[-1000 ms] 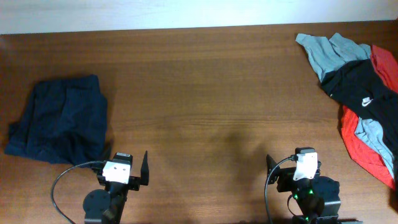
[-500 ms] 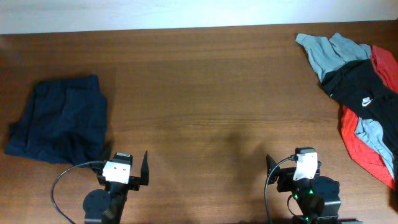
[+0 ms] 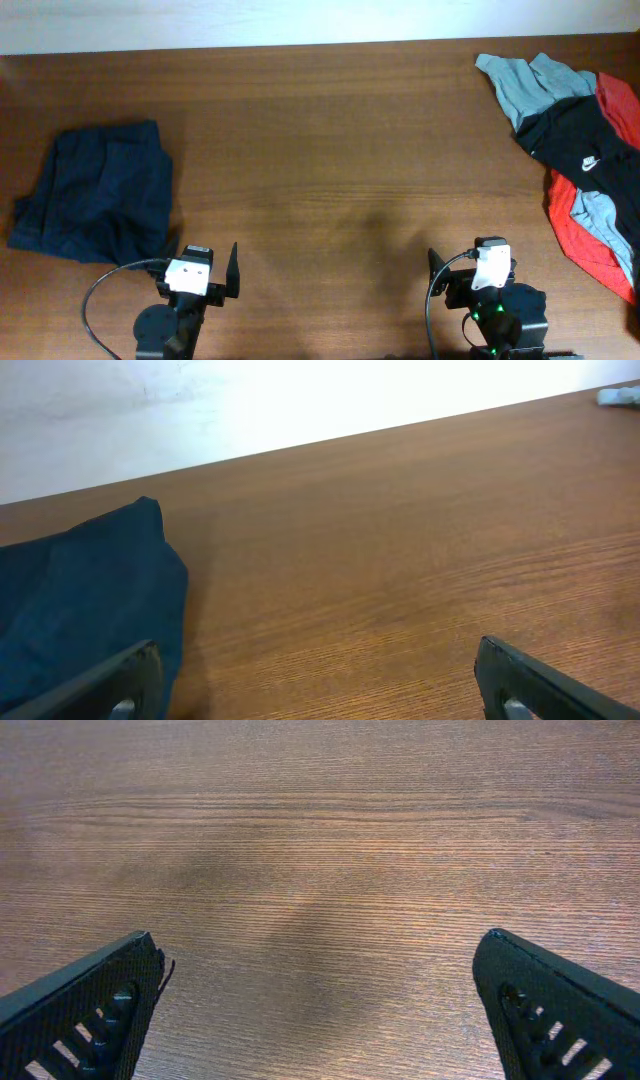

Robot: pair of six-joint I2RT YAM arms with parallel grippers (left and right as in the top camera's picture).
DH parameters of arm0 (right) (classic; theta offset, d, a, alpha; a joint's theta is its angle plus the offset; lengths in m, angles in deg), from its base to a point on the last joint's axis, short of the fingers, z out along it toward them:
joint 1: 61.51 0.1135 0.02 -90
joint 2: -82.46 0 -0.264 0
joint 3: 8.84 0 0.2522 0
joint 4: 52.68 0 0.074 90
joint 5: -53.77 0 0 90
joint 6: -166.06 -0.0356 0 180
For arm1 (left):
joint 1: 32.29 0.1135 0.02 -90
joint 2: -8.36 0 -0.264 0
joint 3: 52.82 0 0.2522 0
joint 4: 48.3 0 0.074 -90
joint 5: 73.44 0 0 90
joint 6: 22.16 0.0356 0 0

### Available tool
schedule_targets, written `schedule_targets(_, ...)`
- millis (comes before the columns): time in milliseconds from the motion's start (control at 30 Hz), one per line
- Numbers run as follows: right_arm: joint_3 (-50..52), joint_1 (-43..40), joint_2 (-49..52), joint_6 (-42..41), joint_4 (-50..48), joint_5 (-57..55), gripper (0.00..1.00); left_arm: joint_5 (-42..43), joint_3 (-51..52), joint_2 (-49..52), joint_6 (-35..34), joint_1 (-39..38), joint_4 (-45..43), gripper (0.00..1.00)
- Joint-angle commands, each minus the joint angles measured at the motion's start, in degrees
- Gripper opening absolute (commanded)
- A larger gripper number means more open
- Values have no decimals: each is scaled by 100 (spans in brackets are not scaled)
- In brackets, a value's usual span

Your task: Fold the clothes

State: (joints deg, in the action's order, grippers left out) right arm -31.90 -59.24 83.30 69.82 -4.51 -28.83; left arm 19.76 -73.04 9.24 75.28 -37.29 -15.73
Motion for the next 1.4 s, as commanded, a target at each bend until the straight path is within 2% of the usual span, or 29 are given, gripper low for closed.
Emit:
schedule_targets(0, 35, -42, -42, -39, 0, 33, 99, 103, 70, -55, -72, -26, -31, 99)
schedule_targets(133, 35, -42, -44, -37, -2, 28, 99, 144, 70, -55, -74, -26, -240, 99)
schedule_targets(167, 37, -42, -42, -39, -85, 35, 99, 494, 70, -55, -76, -26, -308, 99)
schedule_targets(200, 37, -42, -44, -44, -310, 367, 98, 1021, 70, -55, -68, -26, -262, 99)
schedule_targets(233, 37, -42, -44, -44, -400, 640, 99, 1126, 70, -55, -74, -26, -352, 99)
schedule_targets(333, 39, -42, -44, -42, -791, 1980, 99, 1965, 70, -55, -76, -26, -1054, 100)
schedule_targets(500, -26, -42, -42, -46, -1370, 2389, 99, 1996, 0, 24, -293, -26, -1685, 100)
schedule_targets(633, -728, -42, 17, -44, -1552, 1856, 99, 1939, -767, 575, -444, -22, -1744, 99)
schedule_targets(700, -1397, -42, 315, -42, -1340, 1333, 99, 1676, -1475, 1191, -444, -22, -1416, 99)
schedule_targets(800, -2203, -42, 1003, -44, -918, 977, 99, 1493, -2911, 2599, -437, -22, -428, 99)
schedule_targets(933, -3543, -42, 2505, -240, 129, 758, 99, 1508, -4977, 4533, -442, -22, 988, 99)
schedule_targets(1033, -5099, -42, 4312, -278, 1596, 791, 99, 1637, -6756, 6004, -439, -22, 2334, 99)
schedule_targets(1167, -5768, -42, 5855, -282, 2455, 1071, 99, 1869, -7632, 6815, -444, -22, 2992, 99)
schedule_targets(1233, -5801, -48, 6494, -363, 2498, 1139, 99, 2006, -7646, 6972, -446, -22, 3062, 99)
schedule_targets(1367, -6258, -393, 7154, -894, 2492, 793, 99, 1998, -7646, 7003, -444, -22, 3344, 99)
